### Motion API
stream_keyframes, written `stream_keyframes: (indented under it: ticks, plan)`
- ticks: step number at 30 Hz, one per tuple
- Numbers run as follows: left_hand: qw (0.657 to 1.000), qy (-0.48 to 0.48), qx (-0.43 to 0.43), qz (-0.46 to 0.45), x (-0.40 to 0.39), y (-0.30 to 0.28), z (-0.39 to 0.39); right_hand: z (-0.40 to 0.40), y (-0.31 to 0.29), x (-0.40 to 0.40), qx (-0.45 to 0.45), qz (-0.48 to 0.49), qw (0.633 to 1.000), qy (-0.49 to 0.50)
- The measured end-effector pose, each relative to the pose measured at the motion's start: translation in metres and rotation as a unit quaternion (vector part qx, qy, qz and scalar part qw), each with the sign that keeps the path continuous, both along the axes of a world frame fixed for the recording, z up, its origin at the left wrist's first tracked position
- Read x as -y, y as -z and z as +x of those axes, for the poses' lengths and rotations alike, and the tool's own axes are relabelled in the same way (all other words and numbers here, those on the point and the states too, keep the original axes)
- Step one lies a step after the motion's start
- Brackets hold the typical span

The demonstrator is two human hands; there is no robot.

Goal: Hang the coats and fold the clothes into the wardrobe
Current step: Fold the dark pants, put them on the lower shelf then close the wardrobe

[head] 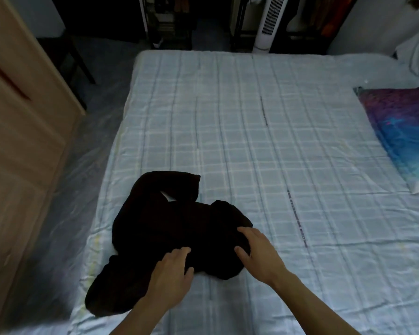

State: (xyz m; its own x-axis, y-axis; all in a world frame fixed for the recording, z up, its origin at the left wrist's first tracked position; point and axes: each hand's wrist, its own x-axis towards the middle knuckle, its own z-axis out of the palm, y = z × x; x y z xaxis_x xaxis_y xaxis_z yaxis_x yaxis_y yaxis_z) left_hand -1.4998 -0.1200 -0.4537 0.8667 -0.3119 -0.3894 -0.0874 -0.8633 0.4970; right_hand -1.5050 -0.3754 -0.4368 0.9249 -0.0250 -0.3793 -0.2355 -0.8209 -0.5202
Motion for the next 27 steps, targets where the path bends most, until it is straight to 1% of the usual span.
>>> stream_keyframes:
  ticks: [4, 8, 12, 15, 17, 19, 21, 23, 25, 27]
  plan:
    - [0.999, 0.030, -0.016, 0.016, 0.030, 0.017, 0.034, 0.027, 0.029, 0.012, -0.017, 0.002, 1.000, 0.001]
    - [0.996, 0.076, -0.021, 0.036, 0.055, 0.038, 0.072, 0.052, 0.067, 0.029, -0.061, -0.004, 0.998, 0.021]
    - [0.996, 0.073, -0.020, 0.040, 0.074, 0.059, 0.104, 0.072, 0.105, 0.044, -0.071, -0.008, 0.996, 0.053]
    - [0.995, 0.084, -0.005, 0.058, 0.085, 0.075, 0.120, 0.087, 0.127, 0.048, -0.087, -0.047, 0.994, 0.039]
    - [0.988, 0.121, 0.015, 0.093, 0.092, 0.085, 0.132, 0.096, 0.140, 0.049, -0.115, -0.050, 0.992, 0.027]
    - [0.973, 0.180, 0.037, 0.140, 0.097, 0.096, 0.142, 0.100, 0.151, 0.050, -0.155, -0.025, 0.987, 0.028]
    - [0.956, 0.233, 0.039, 0.171, 0.101, 0.105, 0.149, 0.099, 0.161, 0.053, -0.178, -0.017, 0.983, 0.042]
    - [0.950, 0.250, 0.018, 0.184, 0.107, 0.112, 0.153, 0.095, 0.168, 0.056, -0.158, -0.024, 0.986, 0.050]
    - [0.957, 0.229, 0.007, 0.178, 0.112, 0.114, 0.152, 0.087, 0.170, 0.056, -0.133, 0.006, 0.989, 0.063]
    - [0.964, 0.206, 0.018, 0.168, 0.114, 0.112, 0.146, 0.077, 0.167, 0.054, -0.108, 0.032, 0.991, 0.069]
